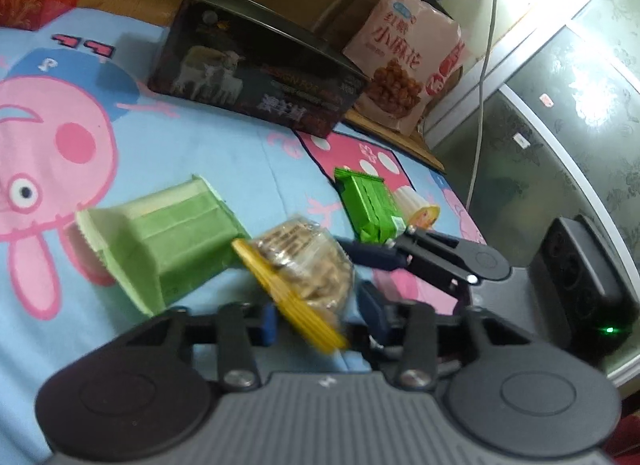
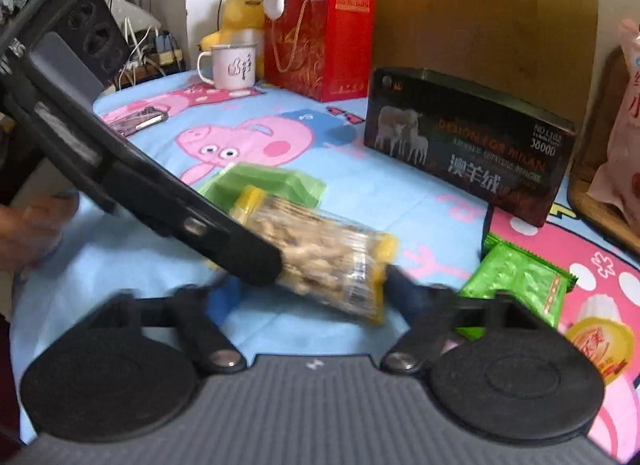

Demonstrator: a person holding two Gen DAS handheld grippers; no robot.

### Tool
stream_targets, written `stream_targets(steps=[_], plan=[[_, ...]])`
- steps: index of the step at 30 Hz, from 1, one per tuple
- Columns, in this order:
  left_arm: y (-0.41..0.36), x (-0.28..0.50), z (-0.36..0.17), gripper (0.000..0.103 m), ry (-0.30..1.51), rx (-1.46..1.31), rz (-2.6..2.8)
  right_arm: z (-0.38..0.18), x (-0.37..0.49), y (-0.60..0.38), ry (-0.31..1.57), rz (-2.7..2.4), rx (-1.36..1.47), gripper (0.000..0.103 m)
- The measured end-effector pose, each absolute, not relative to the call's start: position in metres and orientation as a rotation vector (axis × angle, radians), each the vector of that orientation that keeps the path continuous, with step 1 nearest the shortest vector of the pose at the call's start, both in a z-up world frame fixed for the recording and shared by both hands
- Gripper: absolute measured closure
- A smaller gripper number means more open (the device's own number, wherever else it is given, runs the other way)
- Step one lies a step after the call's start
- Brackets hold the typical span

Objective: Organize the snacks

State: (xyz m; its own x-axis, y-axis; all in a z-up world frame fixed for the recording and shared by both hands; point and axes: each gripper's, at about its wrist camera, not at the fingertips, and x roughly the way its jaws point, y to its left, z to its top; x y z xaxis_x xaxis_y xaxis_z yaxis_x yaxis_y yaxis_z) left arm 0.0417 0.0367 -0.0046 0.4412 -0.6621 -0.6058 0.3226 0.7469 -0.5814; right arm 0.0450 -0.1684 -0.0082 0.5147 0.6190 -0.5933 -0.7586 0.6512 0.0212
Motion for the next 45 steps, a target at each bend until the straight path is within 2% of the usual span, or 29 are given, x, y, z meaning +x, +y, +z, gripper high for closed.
stream_targets(steps=[3, 9, 15, 16, 18, 19, 22, 27, 30, 37, 42, 45], plan=[[0.030, 0.044, 0.001, 0.067, 0.925, -0.378, -0.661, -0.005, 0.033, -0.170, 0.584, 0.827, -0.244, 0.079], [0.027, 0.061, 0.030, 0.068, 0.857, -0.352, -0.698, 0.017, 0.047, -0.172, 0.504, 0.750, -0.203, 0.079], [0.024, 0.128, 0.072, 0.068, 0.784, -0.273, -0.648, 0.049, 0.104, -0.147, 0.397, 0.648, -0.253, 0.079], [0.025, 0.145, 0.077, 0.066, 0.778, -0.275, -0.627, 0.054, 0.119, -0.141, 0.389, 0.627, -0.265, 0.079], [0.026, 0.177, 0.083, 0.050, 0.755, -0.241, -0.564, 0.059, 0.152, -0.129, 0.378, 0.574, -0.283, 0.076], [0.025, 0.194, 0.083, 0.037, 0.746, -0.210, -0.487, 0.060, 0.167, -0.123, 0.386, 0.554, -0.297, 0.076], [0.025, 0.217, 0.073, 0.036, 0.758, -0.133, -0.316, 0.057, 0.182, -0.117, 0.408, 0.512, -0.301, 0.075], [0.030, 0.187, 0.064, 0.037, 0.688, -0.111, -0.361, 0.046, 0.145, -0.133, 0.381, 0.547, -0.260, 0.069], [0.024, 0.155, 0.069, 0.027, 0.625, -0.068, -0.349, 0.036, 0.117, -0.142, 0.385, 0.569, -0.233, 0.066], [0.008, 0.100, 0.040, 0.026, 0.637, 0.039, -0.345, 0.005, 0.063, -0.168, 0.508, 0.602, -0.127, 0.060], [0.010, 0.083, 0.007, 0.028, 0.767, 0.034, -0.293, 0.000, 0.048, -0.187, 0.556, 0.575, -0.043, 0.054], [0.002, 0.061, -0.005, 0.024, 0.723, 0.111, -0.247, -0.005, 0.051, -0.201, 0.607, 0.578, 0.082, 0.050]])
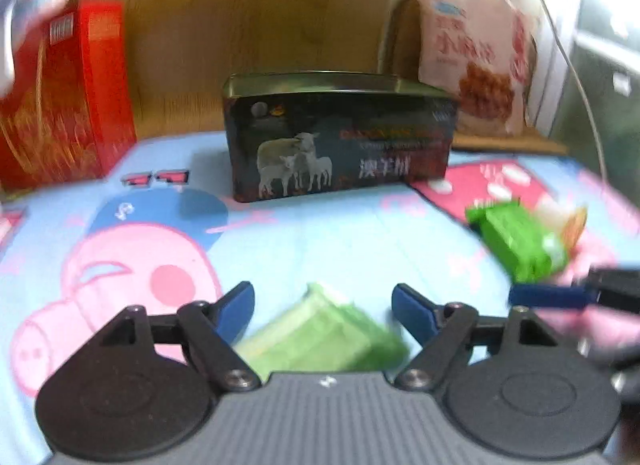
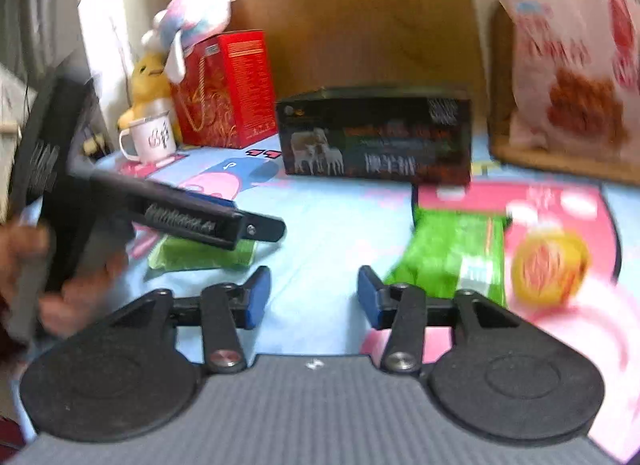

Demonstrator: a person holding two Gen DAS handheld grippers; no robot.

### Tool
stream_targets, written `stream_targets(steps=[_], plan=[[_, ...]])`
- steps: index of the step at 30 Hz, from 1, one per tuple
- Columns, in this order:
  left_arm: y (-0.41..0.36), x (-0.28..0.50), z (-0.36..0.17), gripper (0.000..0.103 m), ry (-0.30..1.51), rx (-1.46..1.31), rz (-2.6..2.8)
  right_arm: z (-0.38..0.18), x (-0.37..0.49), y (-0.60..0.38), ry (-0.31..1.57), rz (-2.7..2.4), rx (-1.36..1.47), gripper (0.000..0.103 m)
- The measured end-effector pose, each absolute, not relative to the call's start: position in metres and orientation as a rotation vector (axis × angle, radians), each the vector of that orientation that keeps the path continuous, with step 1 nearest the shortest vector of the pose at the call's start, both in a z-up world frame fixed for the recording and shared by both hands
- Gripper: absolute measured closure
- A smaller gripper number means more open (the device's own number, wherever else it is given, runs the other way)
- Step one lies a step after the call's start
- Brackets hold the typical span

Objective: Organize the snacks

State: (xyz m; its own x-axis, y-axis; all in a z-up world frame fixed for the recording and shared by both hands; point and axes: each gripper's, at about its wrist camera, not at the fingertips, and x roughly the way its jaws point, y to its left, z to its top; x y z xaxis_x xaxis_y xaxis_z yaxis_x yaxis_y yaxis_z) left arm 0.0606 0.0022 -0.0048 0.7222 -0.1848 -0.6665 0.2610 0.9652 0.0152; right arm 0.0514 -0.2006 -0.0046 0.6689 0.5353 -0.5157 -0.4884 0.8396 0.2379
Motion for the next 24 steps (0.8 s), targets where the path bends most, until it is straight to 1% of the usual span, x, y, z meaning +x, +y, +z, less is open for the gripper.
stream_targets(steps=[10, 11, 12, 13, 15, 17, 21, 24], plan=[[-0.005, 0.042, -0.005, 0.017, 0.711, 0.087, -0.132, -0.007, 0.035, -0.197, 0.593, 0.534, 0.111, 0.049], [-0.006, 0.041, -0.005, 0.016, 0.710, 0.085, -0.122, -0.007, 0.034, -0.198, 0.591, 0.528, 0.120, 0.047], [-0.006, 0.039, -0.004, 0.016, 0.710, 0.083, -0.114, -0.007, 0.032, -0.199, 0.588, 0.523, 0.127, 0.041], [-0.005, 0.040, -0.005, 0.016, 0.710, 0.081, -0.109, -0.007, 0.031, -0.199, 0.582, 0.516, 0.131, 0.039], [-0.004, 0.039, -0.005, 0.015, 0.709, 0.078, -0.102, -0.006, 0.029, -0.200, 0.576, 0.502, 0.129, 0.031], [-0.003, 0.039, -0.005, 0.014, 0.709, 0.075, -0.098, -0.006, 0.028, -0.200, 0.572, 0.495, 0.129, 0.027], [-0.002, 0.040, -0.005, 0.013, 0.710, 0.077, -0.095, -0.006, 0.025, -0.202, 0.566, 0.474, 0.141, 0.025], [-0.003, 0.039, -0.006, 0.010, 0.714, 0.075, -0.082, -0.005, 0.023, -0.203, 0.556, 0.469, 0.147, 0.022]])
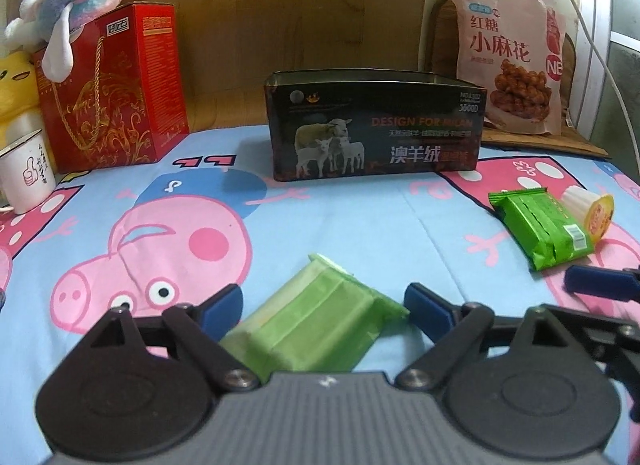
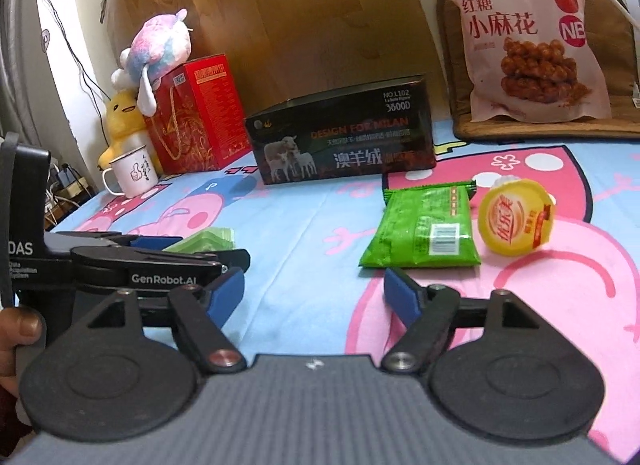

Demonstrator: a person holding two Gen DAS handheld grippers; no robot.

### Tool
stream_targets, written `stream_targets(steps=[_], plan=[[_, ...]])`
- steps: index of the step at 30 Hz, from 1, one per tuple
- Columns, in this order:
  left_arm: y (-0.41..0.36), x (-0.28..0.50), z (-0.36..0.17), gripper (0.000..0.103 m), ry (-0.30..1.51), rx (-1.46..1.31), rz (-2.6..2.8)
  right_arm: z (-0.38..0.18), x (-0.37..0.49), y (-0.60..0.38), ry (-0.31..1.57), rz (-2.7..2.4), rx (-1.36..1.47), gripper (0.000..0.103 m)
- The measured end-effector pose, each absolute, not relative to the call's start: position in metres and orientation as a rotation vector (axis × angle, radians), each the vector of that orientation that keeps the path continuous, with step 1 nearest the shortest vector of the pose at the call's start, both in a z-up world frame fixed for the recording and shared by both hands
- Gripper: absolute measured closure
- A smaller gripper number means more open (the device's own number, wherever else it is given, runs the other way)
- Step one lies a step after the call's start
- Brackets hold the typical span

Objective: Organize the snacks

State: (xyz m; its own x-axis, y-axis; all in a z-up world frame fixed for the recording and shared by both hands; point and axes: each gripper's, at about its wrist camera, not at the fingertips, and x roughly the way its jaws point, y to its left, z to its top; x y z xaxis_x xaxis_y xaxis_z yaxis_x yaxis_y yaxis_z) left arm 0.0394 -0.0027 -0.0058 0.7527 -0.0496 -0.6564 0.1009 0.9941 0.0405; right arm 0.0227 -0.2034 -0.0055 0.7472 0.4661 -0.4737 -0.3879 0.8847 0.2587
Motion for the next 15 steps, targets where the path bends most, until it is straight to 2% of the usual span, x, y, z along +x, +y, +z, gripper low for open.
stream_targets(steps=[8, 15], plan=[[-0.0023, 0.0407, -0.0061, 0.004, 0.724, 0.069, -0.056, -0.0052, 0.0207, -0.2026, 0.554, 0.455, 0.151, 0.021], [-0.0009, 0.0408, -0.0059, 0.003, 0.725, 0.065, -0.060, -0.0041, 0.0165, -0.2056, 0.528, 0.443, 0.165, 0.021]])
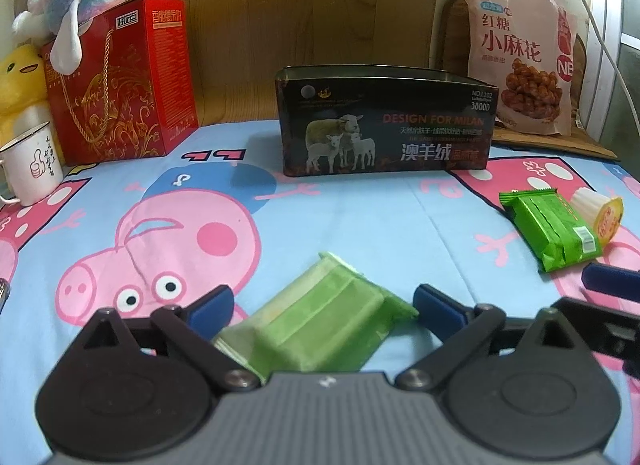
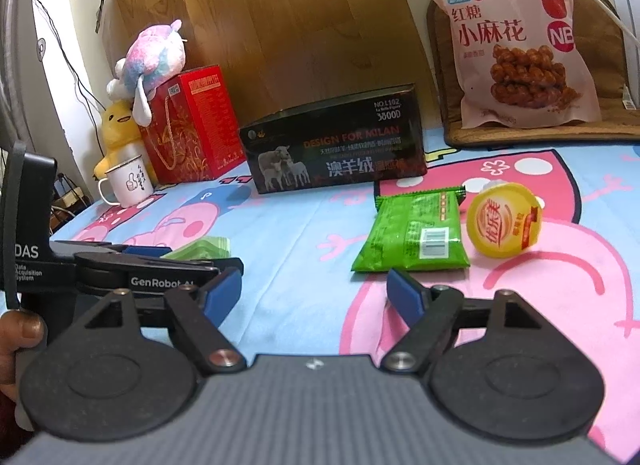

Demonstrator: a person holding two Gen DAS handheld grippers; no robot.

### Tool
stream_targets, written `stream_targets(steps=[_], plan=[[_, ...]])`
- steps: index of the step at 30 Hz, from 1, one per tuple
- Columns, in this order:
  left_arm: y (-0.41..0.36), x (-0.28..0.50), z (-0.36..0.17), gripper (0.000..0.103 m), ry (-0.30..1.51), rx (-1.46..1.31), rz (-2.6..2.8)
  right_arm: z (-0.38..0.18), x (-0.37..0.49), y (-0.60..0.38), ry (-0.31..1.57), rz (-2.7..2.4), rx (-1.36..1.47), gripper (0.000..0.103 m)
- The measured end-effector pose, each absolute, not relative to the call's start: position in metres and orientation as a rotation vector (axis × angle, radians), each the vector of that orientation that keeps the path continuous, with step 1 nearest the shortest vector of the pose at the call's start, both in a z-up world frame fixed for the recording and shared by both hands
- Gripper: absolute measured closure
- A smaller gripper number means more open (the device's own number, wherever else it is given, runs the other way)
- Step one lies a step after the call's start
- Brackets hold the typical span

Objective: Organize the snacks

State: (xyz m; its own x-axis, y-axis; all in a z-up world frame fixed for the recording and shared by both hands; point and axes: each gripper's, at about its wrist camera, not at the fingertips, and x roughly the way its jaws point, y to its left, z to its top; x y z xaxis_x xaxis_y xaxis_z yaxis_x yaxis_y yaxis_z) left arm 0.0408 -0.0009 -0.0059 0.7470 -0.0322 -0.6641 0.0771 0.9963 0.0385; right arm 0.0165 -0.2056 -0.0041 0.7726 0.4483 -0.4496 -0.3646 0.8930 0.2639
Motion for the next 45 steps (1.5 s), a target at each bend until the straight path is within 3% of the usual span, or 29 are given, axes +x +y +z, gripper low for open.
stream_targets(steps=[33, 44, 45], plan=[[0.017, 0.032, 0.002, 0.001, 0.667, -0.056, -0.092, -0.001, 0.013, -0.226, 0.448, 0.395, 0.287, 0.022], [0.032, 0.032, 0.006, 0.001, 0.629, -0.141, -0.086, -0.005, 0.071, -0.245, 0.577, 0.300, 0.341, 0.021], [0.031, 0.032, 0.006, 0.001, 0.628, -0.139, -0.086, -0.004, 0.074, -0.241, 0.583, 0.317, 0.309, 0.026]])
